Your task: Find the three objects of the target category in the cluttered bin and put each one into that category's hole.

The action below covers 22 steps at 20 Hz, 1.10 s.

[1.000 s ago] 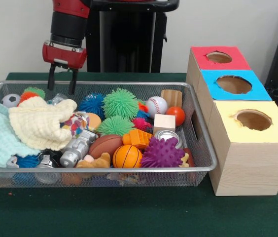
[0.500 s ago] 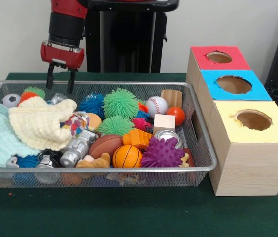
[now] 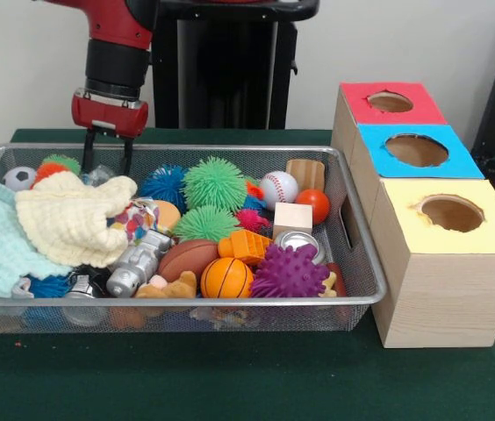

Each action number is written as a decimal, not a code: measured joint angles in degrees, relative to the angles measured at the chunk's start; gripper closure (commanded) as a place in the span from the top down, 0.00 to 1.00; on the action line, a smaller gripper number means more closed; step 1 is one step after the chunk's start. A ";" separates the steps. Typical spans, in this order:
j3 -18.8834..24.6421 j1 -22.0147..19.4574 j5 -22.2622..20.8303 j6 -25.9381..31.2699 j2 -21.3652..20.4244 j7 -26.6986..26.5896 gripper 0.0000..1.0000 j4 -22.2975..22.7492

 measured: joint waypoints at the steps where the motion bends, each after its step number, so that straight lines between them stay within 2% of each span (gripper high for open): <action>1: -0.01 -0.02 0.00 -0.39 0.49 0.00 1.00 -0.34; 8: -0.37 -0.18 -0.05 -2.40 1.97 0.00 1.00 -1.84; 9: -0.46 -0.19 -0.04 -2.50 1.99 0.01 0.00 -1.89; 22: -0.97 -0.16 -0.05 -4.47 2.70 0.01 0.00 -1.96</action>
